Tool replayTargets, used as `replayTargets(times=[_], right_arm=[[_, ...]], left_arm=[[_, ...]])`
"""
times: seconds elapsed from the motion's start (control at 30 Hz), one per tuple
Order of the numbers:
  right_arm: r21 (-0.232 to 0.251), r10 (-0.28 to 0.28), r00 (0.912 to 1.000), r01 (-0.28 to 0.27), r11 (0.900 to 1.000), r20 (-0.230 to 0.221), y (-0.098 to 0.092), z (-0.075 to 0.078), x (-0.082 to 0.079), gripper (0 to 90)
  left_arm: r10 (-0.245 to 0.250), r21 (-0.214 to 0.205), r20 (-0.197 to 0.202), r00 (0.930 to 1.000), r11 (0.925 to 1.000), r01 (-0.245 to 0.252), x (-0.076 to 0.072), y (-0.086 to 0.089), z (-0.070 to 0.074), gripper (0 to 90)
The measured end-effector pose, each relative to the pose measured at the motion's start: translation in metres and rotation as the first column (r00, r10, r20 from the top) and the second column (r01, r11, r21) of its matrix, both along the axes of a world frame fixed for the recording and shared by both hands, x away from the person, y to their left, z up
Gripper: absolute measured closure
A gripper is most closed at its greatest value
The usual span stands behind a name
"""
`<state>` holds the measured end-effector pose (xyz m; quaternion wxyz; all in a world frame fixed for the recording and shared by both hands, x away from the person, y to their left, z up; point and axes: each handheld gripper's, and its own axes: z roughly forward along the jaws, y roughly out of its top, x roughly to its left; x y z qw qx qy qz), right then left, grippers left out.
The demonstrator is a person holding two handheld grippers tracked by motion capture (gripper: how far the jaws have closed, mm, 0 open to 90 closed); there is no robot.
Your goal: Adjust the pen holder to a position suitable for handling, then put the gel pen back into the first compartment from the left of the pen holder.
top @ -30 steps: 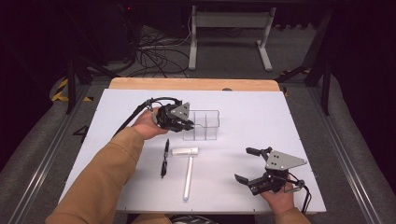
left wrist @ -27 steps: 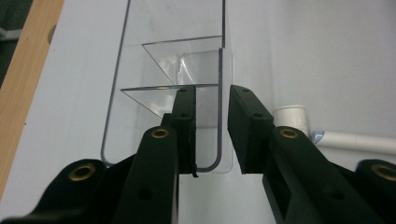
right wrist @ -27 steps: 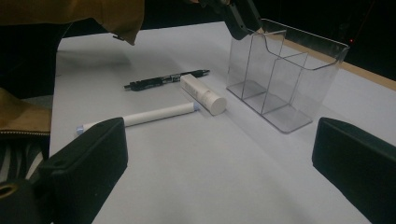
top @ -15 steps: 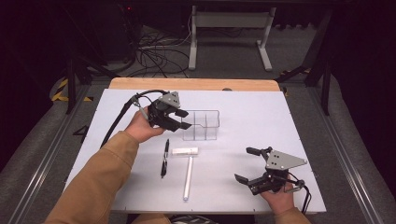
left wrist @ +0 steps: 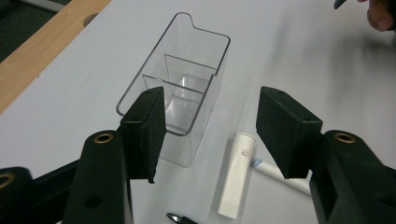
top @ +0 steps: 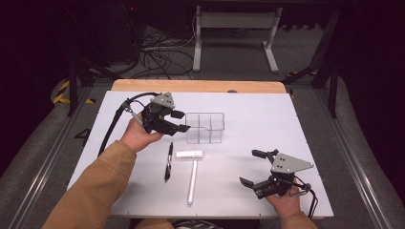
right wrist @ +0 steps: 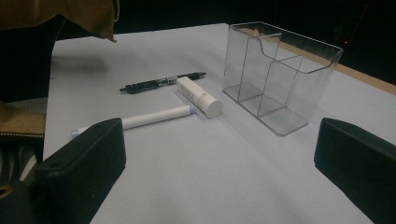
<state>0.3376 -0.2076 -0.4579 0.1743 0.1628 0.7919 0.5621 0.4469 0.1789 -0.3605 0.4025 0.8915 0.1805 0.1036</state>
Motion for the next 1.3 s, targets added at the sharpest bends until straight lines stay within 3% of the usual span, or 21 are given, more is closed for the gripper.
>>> replayTargets(times=[0.2, 0.37, 0.57, 0.7, 0.9, 1.03, 1.2, 1.3], right_arm=[[0.0, -0.009, 1.0, 0.009, 1.0, 0.001, 0.0, 0.0, 0.001, 2.5], [0.002, -0.013, 0.9999, 0.013, 0.9999, 0.005, -0.001, 0.001, 0.0, 2.6], [0.005, -0.022, 0.9998, 0.022, 0.9997, 0.0, -0.001, 0.0, 0.0, 2.5], [0.006, -0.024, 0.9997, 0.024, 0.9997, 0.001, -0.002, 0.0, 0.0, 2.5], [0.001, -0.029, 0.9996, 0.029, 0.9996, 0.002, -0.002, 0.0, 0.0, 3.0], [0.002, -0.028, 0.9996, 0.028, 0.9996, 0.005, -0.002, 0.0, -0.001, 3.0], [0.001, -0.027, 0.9996, 0.027, 0.9996, 0.004, -0.002, 0.0, -0.001, 3.1], [-0.001, -0.028, 0.9996, 0.028, 0.9996, 0.006, -0.002, 0.0, -0.001, 3.3]], left_arm=[[0.063, -0.061, -0.035, 0.9974, 0.996, -0.065, -0.008, 0.008, 0.002, 39.3], [0.132, -0.101, -0.074, 0.9885, 0.9852, -0.139, -0.014, 0.013, 0.004, 37.9], [0.196, -0.109, -0.107, 0.9748, 0.9722, -0.207, -0.022, 0.018, 0.003, 34.4], [0.251, -0.077, -0.108, 0.9618, 0.9624, -0.26, -0.029, 0.018, 0.003, 32.2], [0.27, -0.034, -0.09, 0.9585, 0.9611, -0.274, -0.043, 0.014, -0.004, 31.6], [0.288, -0.046, -0.101, 0.9524, 0.9548, -0.294, -0.05, 0.016, -0.008, 31.2], [0.329, -0.076, -0.113, 0.9376, 0.938, -0.338, -0.057, 0.023, -0.011, 31.2], [0.346, -0.055, -0.108, 0.932, 0.934, -0.353, -0.06, 0.023, -0.011, 31.0]])
